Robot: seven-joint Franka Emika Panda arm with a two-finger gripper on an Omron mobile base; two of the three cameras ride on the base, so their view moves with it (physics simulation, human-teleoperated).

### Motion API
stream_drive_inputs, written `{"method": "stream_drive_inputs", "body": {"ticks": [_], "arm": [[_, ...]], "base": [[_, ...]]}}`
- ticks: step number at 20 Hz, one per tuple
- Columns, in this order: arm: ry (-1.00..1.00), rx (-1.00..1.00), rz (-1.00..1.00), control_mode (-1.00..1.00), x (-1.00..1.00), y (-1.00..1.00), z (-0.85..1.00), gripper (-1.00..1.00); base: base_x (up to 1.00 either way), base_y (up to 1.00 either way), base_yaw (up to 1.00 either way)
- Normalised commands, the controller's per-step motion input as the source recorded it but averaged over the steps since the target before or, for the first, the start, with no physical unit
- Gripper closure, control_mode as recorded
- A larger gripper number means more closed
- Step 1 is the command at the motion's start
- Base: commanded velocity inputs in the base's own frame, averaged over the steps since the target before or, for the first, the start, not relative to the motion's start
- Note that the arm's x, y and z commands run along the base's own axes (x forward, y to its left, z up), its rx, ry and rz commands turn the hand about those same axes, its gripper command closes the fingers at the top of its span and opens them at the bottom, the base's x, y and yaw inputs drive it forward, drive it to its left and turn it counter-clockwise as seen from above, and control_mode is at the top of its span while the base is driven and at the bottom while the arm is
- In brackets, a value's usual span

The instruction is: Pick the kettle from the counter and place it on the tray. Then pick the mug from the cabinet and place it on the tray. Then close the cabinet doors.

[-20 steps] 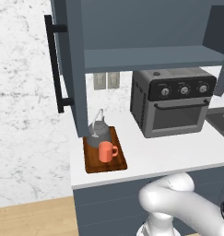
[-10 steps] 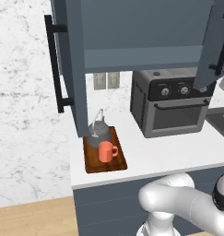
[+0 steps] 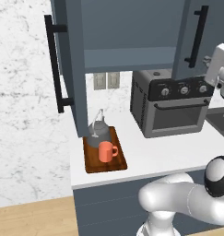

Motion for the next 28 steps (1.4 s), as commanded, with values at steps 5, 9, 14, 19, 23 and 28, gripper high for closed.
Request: {"method": "stream_drive_inputs", "body": {"ticks": [5, 9, 14, 19, 23, 28], "arm": [[0.00, 0.00, -0.29, -1.00, 0.53, 0.62, 0.25, 1.00], [0.06, 0.00, -0.25, -1.00, 0.78, 0.46, 0.16, 1.00], [0.09, 0.00, -0.10, -1.00, 0.80, 0.03, 0.12, 1.00], [0.04, 0.04, -0.01, -1.00, 0.75, 0.00, 0.01, 1.00], [0.05, 0.06, 0.00, -1.00, 0.67, -0.03, 0.00, 1.00], [0.06, 0.02, 0.00, -1.00, 0.22, -0.02, 0.00, 1.00]], "base": [[0.00, 0.00, 0.00], [0.00, 0.00, 0.00], [0.00, 0.00, 0.00], [0.00, 0.00, 0.00], [0.00, 0.00, 0.00], [0.00, 0.00, 0.00]]}}
